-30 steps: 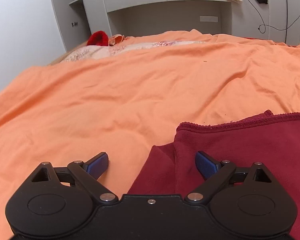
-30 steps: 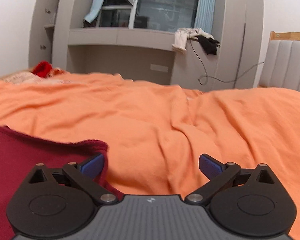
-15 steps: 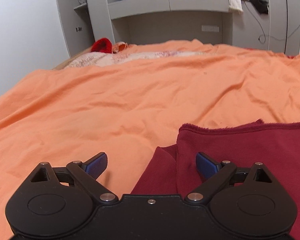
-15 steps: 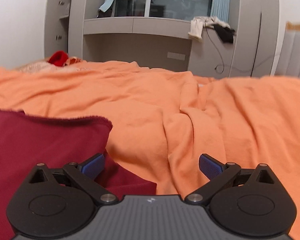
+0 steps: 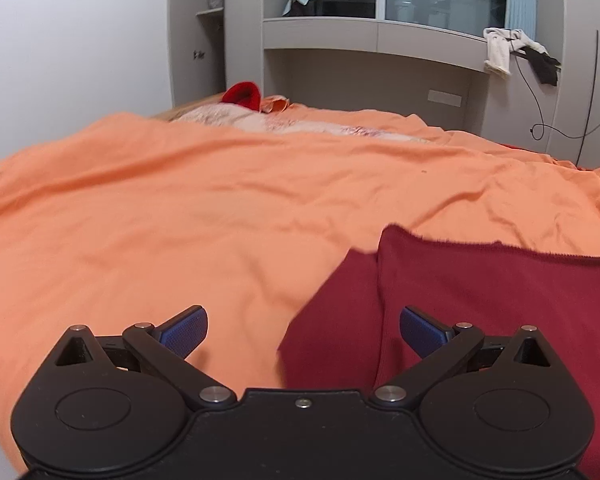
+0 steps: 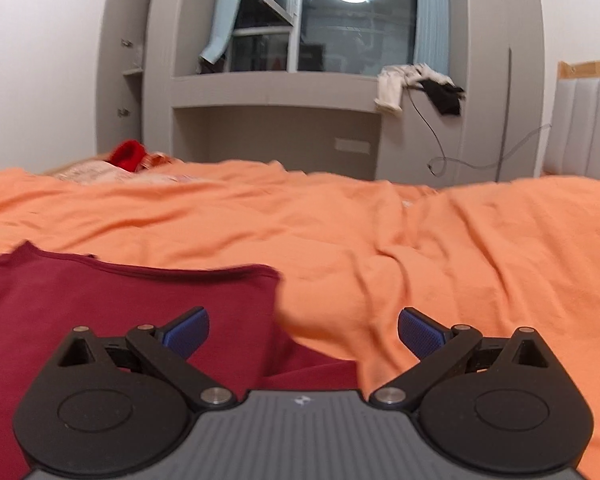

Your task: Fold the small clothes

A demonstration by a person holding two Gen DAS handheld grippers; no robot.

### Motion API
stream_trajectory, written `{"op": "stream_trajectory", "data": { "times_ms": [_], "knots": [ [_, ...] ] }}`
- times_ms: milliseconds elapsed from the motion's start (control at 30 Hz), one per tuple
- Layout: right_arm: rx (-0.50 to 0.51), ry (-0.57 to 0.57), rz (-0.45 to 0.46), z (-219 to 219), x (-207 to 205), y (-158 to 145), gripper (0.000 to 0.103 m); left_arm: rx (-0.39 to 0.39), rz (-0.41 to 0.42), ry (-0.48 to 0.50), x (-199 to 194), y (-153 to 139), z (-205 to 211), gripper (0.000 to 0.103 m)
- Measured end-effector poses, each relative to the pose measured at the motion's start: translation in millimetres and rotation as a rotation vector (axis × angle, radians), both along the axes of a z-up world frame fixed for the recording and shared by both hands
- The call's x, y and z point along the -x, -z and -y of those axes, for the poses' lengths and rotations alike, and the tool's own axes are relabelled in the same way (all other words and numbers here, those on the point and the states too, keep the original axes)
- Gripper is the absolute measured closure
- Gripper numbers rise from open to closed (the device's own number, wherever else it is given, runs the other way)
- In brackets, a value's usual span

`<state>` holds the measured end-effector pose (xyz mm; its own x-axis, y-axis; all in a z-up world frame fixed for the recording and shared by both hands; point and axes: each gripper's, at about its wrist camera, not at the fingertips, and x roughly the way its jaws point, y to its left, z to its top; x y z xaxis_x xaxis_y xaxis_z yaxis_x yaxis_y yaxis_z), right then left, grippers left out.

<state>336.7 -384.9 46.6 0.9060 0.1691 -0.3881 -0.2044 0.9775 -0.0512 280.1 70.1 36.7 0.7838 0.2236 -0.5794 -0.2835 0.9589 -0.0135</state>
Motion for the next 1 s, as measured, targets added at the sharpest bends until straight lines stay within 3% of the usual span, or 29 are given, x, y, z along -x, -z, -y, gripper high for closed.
{"op": "stream_trajectory", "data": {
  "times_ms": [233, 467, 567, 800, 1000],
  "knots": [
    [0.123, 0.022, 0.117, -52.1, 42.3, -9.3, 0.000, 0.150, 0.019, -0.047, 43.7, 11.3, -22.6, 0.001],
    [-0.117, -0.038, 0.078, -69.3, 70.3, -3.5, 0.000, 0.166, 0.049, -0.020, 57.2, 11.7, -26.6, 0.001],
    [-0.159, -0.068, 0.058, -81.9, 77.1, 2.4, 0.000, 0.182, 0.057, -0.012, 57.8, 11.3, -28.2, 0.001],
    [-0.083, -0.146, 0.061, -118.3, 80.4, 12.6, 0.000, 0.204, 0.064, -0.003, 57.1, 11.8, -29.7, 0.001],
    [0.043, -0.157, 0.043, -142.2, 78.1, 36.3, 0.000, 0.223, 0.065, -0.001, 57.7, 12.4, -31.0, 0.001]
  ]
}}
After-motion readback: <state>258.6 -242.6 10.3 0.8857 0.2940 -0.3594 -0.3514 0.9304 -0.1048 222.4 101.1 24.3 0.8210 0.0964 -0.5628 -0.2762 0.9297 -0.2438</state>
